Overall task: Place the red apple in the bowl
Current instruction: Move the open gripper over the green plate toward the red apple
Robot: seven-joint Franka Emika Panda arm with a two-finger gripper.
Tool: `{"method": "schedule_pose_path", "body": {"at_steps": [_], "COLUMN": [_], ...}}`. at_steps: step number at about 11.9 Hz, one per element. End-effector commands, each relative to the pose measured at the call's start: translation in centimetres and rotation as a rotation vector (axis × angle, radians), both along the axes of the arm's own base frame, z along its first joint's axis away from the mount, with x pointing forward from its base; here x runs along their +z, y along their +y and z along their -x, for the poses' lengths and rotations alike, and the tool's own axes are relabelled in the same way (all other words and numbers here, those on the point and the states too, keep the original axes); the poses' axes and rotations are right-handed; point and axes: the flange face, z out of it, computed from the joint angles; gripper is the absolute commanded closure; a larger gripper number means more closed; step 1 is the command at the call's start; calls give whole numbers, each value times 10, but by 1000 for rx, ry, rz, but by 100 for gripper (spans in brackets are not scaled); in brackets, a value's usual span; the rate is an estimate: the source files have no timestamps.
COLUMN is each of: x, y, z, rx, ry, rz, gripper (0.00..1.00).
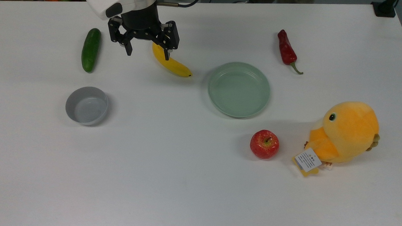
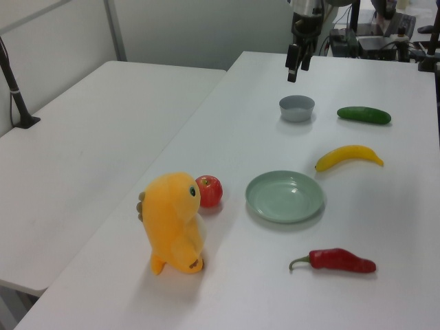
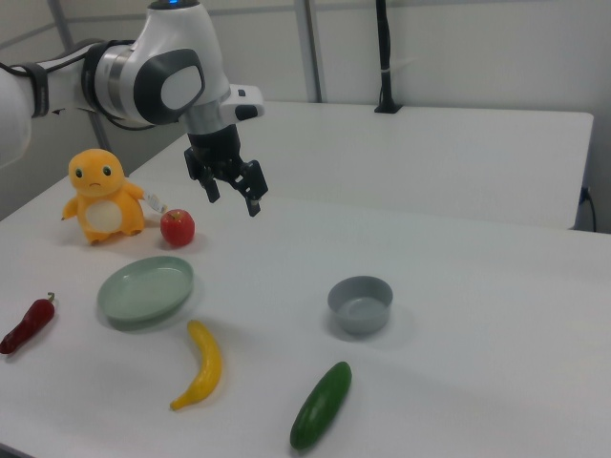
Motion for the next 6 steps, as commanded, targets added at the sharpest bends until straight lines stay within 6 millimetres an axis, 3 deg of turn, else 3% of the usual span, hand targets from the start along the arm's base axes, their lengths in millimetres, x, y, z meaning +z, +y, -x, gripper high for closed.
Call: {"method": "schedule_pose_path", "body": {"at_steps": [1,6], "x": [-1,0], "y": [4,1], "z": [-1,-1], "rx": [22,17], "ry": [11,10], "rz": [18,18], "gripper": [0,0]}}
